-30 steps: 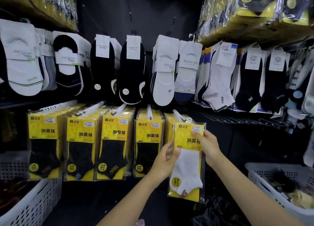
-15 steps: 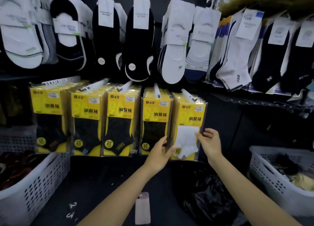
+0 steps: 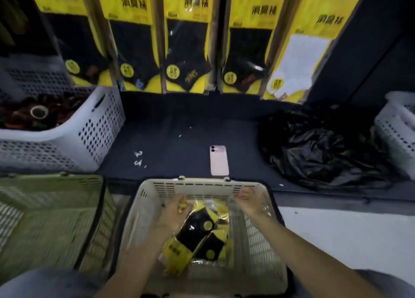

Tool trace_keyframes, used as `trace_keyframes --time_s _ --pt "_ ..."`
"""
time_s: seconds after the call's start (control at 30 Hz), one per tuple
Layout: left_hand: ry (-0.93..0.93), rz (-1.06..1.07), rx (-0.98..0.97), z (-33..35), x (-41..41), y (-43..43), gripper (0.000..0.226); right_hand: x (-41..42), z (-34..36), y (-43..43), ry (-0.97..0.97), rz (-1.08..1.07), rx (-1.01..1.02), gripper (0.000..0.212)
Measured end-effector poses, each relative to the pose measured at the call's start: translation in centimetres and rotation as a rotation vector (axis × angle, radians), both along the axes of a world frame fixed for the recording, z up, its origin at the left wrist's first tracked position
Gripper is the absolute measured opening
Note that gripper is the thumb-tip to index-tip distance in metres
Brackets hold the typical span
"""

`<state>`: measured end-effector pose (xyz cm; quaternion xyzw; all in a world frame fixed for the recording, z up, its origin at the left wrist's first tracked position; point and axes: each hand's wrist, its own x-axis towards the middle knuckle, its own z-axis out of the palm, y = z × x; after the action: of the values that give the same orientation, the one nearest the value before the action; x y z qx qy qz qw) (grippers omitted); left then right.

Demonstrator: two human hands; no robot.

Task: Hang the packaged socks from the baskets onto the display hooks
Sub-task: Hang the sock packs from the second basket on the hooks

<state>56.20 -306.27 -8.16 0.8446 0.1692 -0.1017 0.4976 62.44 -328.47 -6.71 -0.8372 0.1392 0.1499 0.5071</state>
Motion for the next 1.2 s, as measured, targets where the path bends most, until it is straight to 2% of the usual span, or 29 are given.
trace_keyframes --time_s 0.07,0.13,0.2,0.27,0.3,0.33,0.4,0.53,0.63,0.7,0.83,0.9,1.0,1.07,1.13,1.2 --pt "0.061 0.034 0.019 -3.0 -1.7 0.8 0.032 -2.0 -3.6 -0.4 0.145 0.087 -0.042 0.015" --pt "0.173 0.077 -0.006 -5.4 -3.3 1.3 0.038 -3.8 -6.9 -1.0 0.259 0.153 -0.117 0.014" --pt "0.254 0.067 0.012 -7.3 -4.6 1.8 0.041 -5.1 -9.5 -1.6 0.337 0.179 -0.123 0.023" --pt "0.296 0.023 0.046 -8.9 -5.4 2.3 0.036 -6.1 -11.0 -1.8 0.412 0.151 -0.109 0.016" --pt "0.315 0.005 0.046 -9.5 -5.6 2.3 0.034 -6.5 -11.7 -1.7 0.444 0.136 -0.088 0.021" --pt "0.338 -0.013 0.042 -10.1 -5.8 2.2 0.034 -6.8 -12.5 -1.5 0.458 0.117 -0.045 0.035" --pt "0.362 -0.064 0.08 -11.1 -5.9 1.9 0.036 -7.2 -13.1 -0.5 0.426 0.08 0.02 0.058" --pt "0.321 -0.087 0.168 -12.4 -5.5 2.0 0.049 -5.9 -12.8 1.6 0.264 0.039 0.092 0.076" --pt "0.288 -0.083 0.15 -13.0 -5.1 1.9 0.042 -4.5 -12.3 2.6 0.202 0.155 0.099 0.065" --pt "0.285 -0.139 0.144 -13.2 -4.7 1.8 0.029 -4.0 -12.5 2.8 0.182 0.259 0.007 0.065" --pt "0.281 -0.251 0.221 -13.9 -4.6 1.8 0.016 -5.2 -13.5 1.9 0.244 0.299 -0.232 0.061" --pt "0.266 -0.199 0.3 -14.0 -4.7 1.8 0.028 -6.7 -14.4 1.0 0.307 0.308 -0.276 0.057" --pt "0.229 -0.125 0.463 -13.8 -4.8 1.9 0.053 -8.8 -15.6 0.6 0.393 0.212 -0.203 0.03" --pt "0.299 -0.024 0.371 -14.0 -5.2 2.2 0.081 -9.4 -16.3 0.6 0.447 0.142 -0.126 0.025" --pt "0.343 0.044 0.228 -14.2 -5.8 2.4 0.097 -9.4 -16.8 0.6 0.476 0.098 -0.1 0.039" --pt "0.372 0.036 0.214 -14.3 -6.2 2.3 0.095 -9.1 -16.8 0.4 0.496 0.075 -0.067 0.058"
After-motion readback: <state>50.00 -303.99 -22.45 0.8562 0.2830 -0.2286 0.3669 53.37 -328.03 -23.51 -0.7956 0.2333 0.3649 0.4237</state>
